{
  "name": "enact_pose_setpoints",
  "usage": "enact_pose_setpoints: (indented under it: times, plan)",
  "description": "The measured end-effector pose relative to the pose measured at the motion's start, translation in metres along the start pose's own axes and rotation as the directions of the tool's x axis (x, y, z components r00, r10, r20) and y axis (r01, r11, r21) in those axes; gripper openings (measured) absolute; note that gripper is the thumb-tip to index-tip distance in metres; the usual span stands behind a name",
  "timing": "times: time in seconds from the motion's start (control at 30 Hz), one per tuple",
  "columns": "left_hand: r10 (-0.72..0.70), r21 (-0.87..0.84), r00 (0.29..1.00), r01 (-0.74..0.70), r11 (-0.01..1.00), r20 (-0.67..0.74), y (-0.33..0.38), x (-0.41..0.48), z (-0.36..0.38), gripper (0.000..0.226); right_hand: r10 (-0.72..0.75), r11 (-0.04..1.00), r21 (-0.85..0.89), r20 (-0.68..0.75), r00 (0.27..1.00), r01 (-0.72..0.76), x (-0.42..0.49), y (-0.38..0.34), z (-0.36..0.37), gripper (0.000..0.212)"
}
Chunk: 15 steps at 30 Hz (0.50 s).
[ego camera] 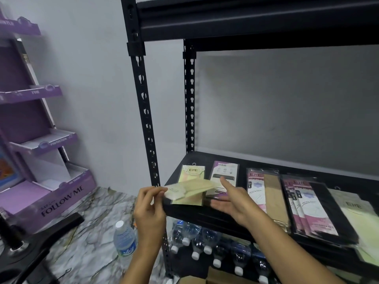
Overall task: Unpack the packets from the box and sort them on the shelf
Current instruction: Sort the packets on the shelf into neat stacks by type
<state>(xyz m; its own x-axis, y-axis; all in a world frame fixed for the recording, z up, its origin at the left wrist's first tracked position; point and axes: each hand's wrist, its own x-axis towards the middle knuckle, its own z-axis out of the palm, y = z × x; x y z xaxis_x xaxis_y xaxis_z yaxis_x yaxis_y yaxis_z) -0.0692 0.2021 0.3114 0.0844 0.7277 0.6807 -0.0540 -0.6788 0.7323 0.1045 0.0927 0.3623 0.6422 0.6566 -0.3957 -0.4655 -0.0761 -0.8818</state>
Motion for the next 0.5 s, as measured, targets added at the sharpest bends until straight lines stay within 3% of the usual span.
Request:
enact_pose_setpoints:
  times: [0.07,0.17,0.27,0.33,0.4,0.43,0.5]
  plan:
    - [0.046,-0.035,0.999,-0.046,0.998,0.007,0.003,-0.008,-0.002,0.024,0.046,0.972,0.229,0.065,0.997,-0.060,-0.005,0.001,0.002,0.024]
    - [0.057,-0.139,0.998,-0.062,0.988,-0.038,0.013,-0.018,-0.002,0.018,0.003,0.952,0.307,-0.019,1.000,0.003,-0.005,0.006,0.002,0.015]
    - [-0.148,-0.307,0.981,0.104,0.946,-0.124,0.027,-0.024,0.002,0.027,-0.031,0.945,0.323,-0.082,0.996,0.056,-0.005,0.007,-0.004,0.012]
    - [-0.372,-0.404,0.909,0.275,0.873,-0.186,0.035,-0.031,0.008,0.031,-0.069,0.931,0.350,-0.106,0.992,0.102,-0.008,0.005,-0.008,0.011]
    - [-0.583,-0.542,0.812,0.479,0.690,-0.025,0.046,-0.046,0.018,0.037,-0.119,0.906,0.393,-0.121,0.986,0.157,-0.013,0.005,-0.011,0.010]
    - [-0.625,-0.568,0.775,0.555,0.607,0.090,0.051,-0.054,0.024,0.041,-0.143,0.893,0.412,-0.124,0.982,0.181,-0.017,0.005,-0.011,0.013]
    - [-0.626,-0.548,0.739,0.640,0.538,0.249,0.064,-0.063,0.037,0.048,-0.189,0.876,0.428,-0.120,0.975,0.222,-0.028,0.007,-0.009,0.014]
